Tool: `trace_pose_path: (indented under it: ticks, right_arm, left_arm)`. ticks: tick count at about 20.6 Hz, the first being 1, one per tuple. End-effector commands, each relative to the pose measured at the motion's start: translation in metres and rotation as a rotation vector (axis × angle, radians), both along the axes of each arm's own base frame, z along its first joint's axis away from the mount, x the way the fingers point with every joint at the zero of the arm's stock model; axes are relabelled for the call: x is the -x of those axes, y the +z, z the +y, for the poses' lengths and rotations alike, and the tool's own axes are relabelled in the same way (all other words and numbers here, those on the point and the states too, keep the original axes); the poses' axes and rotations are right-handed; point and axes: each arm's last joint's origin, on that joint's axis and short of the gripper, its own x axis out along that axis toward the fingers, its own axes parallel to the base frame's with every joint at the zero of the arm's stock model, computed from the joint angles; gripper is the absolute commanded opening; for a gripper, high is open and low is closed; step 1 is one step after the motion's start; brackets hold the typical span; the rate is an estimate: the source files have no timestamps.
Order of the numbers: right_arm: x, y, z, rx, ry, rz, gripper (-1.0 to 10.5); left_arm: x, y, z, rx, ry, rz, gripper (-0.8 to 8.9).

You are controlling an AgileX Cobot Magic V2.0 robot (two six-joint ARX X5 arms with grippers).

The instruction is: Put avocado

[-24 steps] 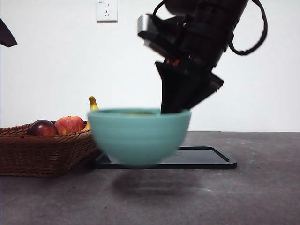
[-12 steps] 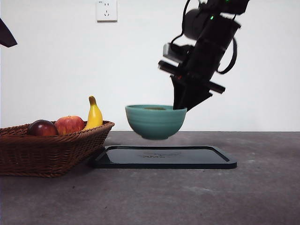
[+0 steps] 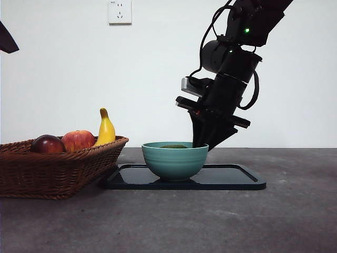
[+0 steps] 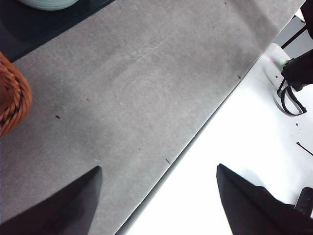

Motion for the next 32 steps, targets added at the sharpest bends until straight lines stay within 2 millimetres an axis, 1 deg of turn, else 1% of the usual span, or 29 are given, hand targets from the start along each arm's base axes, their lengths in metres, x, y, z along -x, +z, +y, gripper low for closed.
trace_pose_path:
  ticks: [1,3,4,6,7,9,11,12,14,15,17,20,22,24,26,28,32]
  right_arm:
    - [-0.004,-0.002,0.003,-0.009,-0.026,0.015,2.2]
    - [0.0,0.012,0.001,0.002,-0.04,-0.019,2.4]
    - [0.003,0.025,-0.001,0.009,-0.051,-0.057,2.7]
    - [0.016,0.061,-0.008,-0.013,-0.054,-0.12,2.8]
    - [0.027,0.082,-0.013,-0.028,-0.039,-0.153,2.8]
    - [0.057,0.129,-0.022,-0.076,-0.009,-0.23,2.8]
    - [0.095,0.171,-0.031,-0.118,0.017,-0.3,2.8]
    - [0.117,0.188,-0.035,-0.131,0.035,-0.322,2.8]
    - [0.151,0.203,-0.042,-0.149,0.068,-0.346,2.8]
    - [0.164,0.205,-0.045,-0.157,0.081,-0.356,2.8]
    - [0.192,0.2,-0.052,-0.168,0.112,-0.364,2.8]
    - [0.233,0.182,-0.062,-0.183,0.176,-0.357,2.8]
    - [0.254,0.167,-0.066,-0.2,0.232,-0.328,2.8]
    - [0.27,0.152,-0.068,-0.215,0.263,-0.28,2.8]
    - [0.28,0.138,-0.068,-0.211,0.294,-0.249,2.8]
    - [0.284,0.129,-0.067,-0.201,0.314,-0.224,2.8]
    - [0.284,0.128,-0.065,-0.205,0.324,-0.225,2.8]
  left_arm:
    - [-0.001,0.002,-0.002,0.004,-0.017,-0.011,3.73]
    - [-0.001,0.001,-0.001,0.003,-0.017,-0.011,3.73]
    - [-0.001,0.001,-0.001,0.003,-0.017,-0.011,3.73]
    - [-0.001,0.002,-0.002,0.004,-0.017,-0.011,3.73]
    - [-0.001,0.002,-0.002,0.004,-0.017,-0.012,3.73]
    - [-0.001,0.002,-0.002,0.004,-0.017,-0.012,3.73]
    - [-0.001,0.002,-0.002,0.004,-0.017,-0.012,3.73]
    - [-0.001,0.002,-0.002,0.004,-0.017,-0.012,3.73]
    - [-0.001,0.002,-0.002,0.004,-0.017,-0.012,3.73]
    - [-0.001,0.002,-0.002,0.004,-0.017,-0.012,3.73]
    - [-0.001,0.002,-0.002,0.004,-0.017,-0.012,3.73]
    - [-0.001,0.002,-0.002,0.004,-0.017,-0.012,3.73]
    - [-0.001,0.002,-0.002,0.004,-0.017,-0.012,3.73]
    - [-0.001,0.002,-0.002,0.004,-0.017,-0.012,3.73]
    - [-0.001,0.002,-0.002,0.004,-0.017,-0.011,3.73]
    - [-0.001,0.002,-0.002,0.004,-0.017,-0.011,3.73]
    - [-0.001,0.002,-0.002,0.004,-0.017,-0.011,3.73]
